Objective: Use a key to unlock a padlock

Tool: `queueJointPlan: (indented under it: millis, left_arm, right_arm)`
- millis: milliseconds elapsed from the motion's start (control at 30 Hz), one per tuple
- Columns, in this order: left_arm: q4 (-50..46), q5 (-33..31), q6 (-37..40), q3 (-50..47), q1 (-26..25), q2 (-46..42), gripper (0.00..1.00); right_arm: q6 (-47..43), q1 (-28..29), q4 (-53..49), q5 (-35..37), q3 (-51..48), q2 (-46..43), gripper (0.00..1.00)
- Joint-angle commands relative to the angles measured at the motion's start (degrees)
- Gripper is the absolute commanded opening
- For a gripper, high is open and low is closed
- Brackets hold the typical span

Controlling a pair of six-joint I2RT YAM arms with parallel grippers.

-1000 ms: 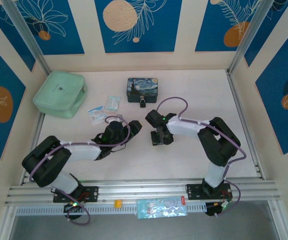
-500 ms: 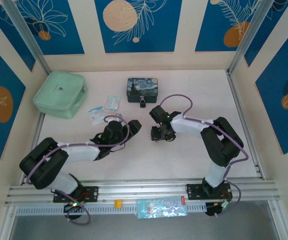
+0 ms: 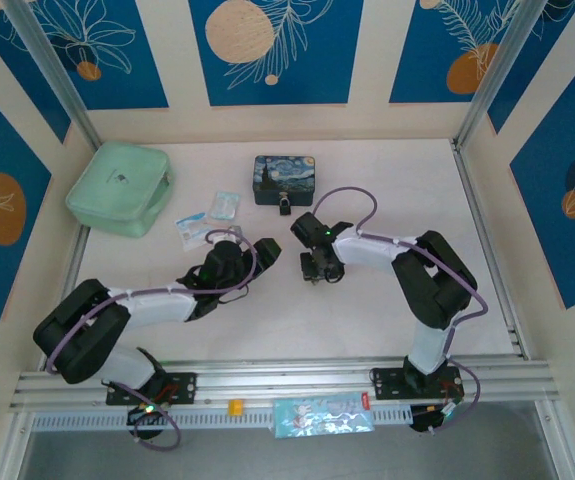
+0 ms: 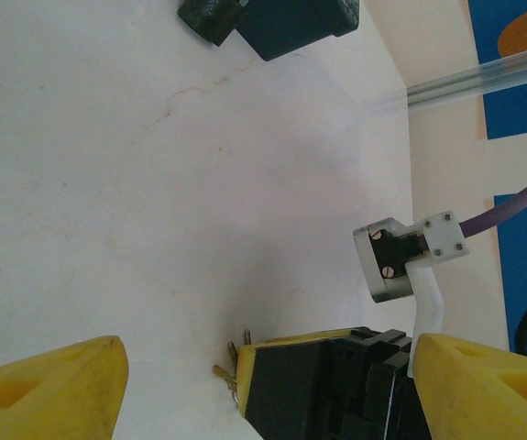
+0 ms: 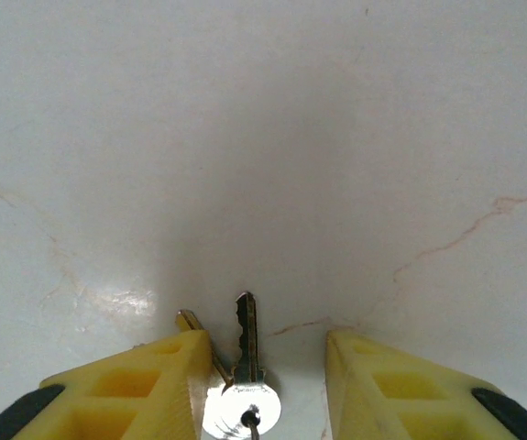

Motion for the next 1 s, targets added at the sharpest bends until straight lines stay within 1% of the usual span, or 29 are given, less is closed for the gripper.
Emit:
queueJointPlan:
  millis: [0,33,100,200,267,333,367,500,633,733,833,967]
  left_arm:
    - [-1.1,-1.3,1.4,0.8,0.6,-1.2,0.81]
    - [-1.0,-1.3,1.4,0.6,0.6,-1.3,0.81]
    - [-0.8,-1.3,1.4,0.5,0.7,-1.2,0.81]
    - [-0.5,-1.0,1.3,0.6,0.6,-1.1,0.81]
    - [-0.6,-1.0,1.4,0.5,0.6,-1.5,0.81]
    - [-0.9,-1.5,1.4,0.3,0.6,-2.1,0.81]
    - [-1.0,-1.8,1.5,0.1,0.6,-2.4,0.81]
    - [-1.8,-2.1,1.9,-0.1,0.7,-3.2,0.81]
    - [-1.9,-2.5,2.0,-0.3,0.8,-3.6,0.81]
    - [-1.9,-2.7,2.0,-0.2,0.9,-3.6,0.81]
    - [-1.8,-2.7,2.1,0.0,1.0,-3.4,0.81]
    - [-1.4,-2.3,2.1,0.0,1.0,-3.1,0.81]
  right_arm:
    - [1.9,0.4,-2.0,-0.8,-3.8,2.3,0.33]
    - [1.8,-0.1,-1.9,-0.8,-4.1,2.0,0.32]
    - [0.0,-1.3,-0.7,-3.1,-4.3,1.4,0.32]
    - [-4.7,-0.9,1.3,-6.9,-3.2,1.5,0.45]
    - [-6.8,0.2,1.6,-7.3,-2.5,2.1,0.52]
    - [-8.0,0.5,1.2,-7.8,-1.9,2.9,0.56]
    - [-8.2,0.6,1.0,-7.8,-1.7,3.2,0.57]
    - [-9.2,-0.4,0.2,-7.7,-1.6,2.5,0.58]
    - [-8.5,-2.3,-0.3,-10.6,-1.8,-1.2,0.58]
    - [-5.0,-3.3,-1.8,-13.1,-1.4,-3.8,0.56]
    - [0.6,-3.3,-4.2,-13.5,-0.6,-4.6,0.53]
    - [9.1,-3.5,-5.9,-12.8,-0.9,-3.7,0.45]
